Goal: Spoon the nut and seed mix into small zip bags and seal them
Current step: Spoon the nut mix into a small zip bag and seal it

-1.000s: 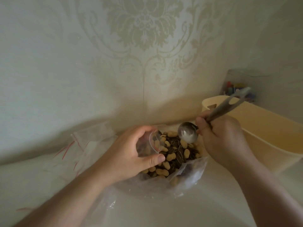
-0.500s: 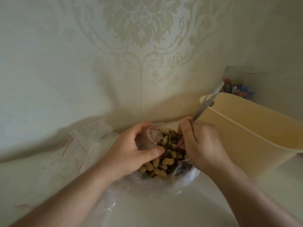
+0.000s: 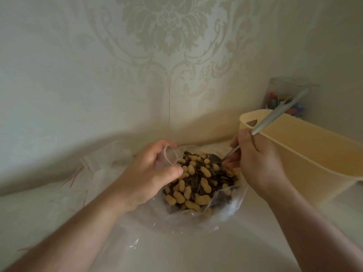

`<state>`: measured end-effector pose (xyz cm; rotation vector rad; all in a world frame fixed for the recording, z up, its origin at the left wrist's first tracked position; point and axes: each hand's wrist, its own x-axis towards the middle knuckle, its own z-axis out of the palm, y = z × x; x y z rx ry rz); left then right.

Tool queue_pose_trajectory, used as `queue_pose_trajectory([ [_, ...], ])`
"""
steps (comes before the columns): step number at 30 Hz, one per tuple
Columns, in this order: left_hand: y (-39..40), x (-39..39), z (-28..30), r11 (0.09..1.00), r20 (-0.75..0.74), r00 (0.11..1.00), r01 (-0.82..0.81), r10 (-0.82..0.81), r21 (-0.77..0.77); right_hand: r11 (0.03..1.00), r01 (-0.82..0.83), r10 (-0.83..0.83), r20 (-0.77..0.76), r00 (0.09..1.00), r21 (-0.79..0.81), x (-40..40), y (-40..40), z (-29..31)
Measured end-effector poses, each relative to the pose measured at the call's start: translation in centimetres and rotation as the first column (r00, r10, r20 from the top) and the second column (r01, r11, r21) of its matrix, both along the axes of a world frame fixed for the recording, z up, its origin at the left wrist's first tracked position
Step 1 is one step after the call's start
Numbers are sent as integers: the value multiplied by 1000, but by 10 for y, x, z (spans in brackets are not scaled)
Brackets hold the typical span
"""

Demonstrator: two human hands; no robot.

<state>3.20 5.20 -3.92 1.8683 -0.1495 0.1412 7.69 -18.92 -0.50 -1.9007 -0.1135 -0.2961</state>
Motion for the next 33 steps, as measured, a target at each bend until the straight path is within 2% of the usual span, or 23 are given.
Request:
queue_pose_trajectory([
  [3, 0, -1, 0, 995, 50, 997, -56, 52, 78, 998, 15, -17, 33, 999, 57, 0, -3, 5],
  [8, -3, -4, 3, 928, 159, 983, -142, 91, 344, 992, 13, -25, 94, 995, 129, -1, -9, 16],
  [13, -22, -3, 6, 862, 205, 972, -202, 117, 466, 984, -78, 43, 206, 978, 163, -12, -8, 25],
  [16, -27, 0, 3, 840, 215, 966, -235, 145, 488, 993, -101, 80, 265, 961, 66, -18, -2, 24],
  [21, -33, 0, 2, 866, 224, 965, -229, 140, 445, 980, -28, 99, 364, 926, -196, -21, 10, 16],
  [26, -31, -2, 0, 898, 215, 972, -178, 96, 402, 956, 10, 138, 481, 866, -293, -23, 14, 14],
  [33, -33, -1, 1, 865, 215, 963, -242, 161, 440, 889, 23, 271, 564, 780, -458, -25, 14, 14],
])
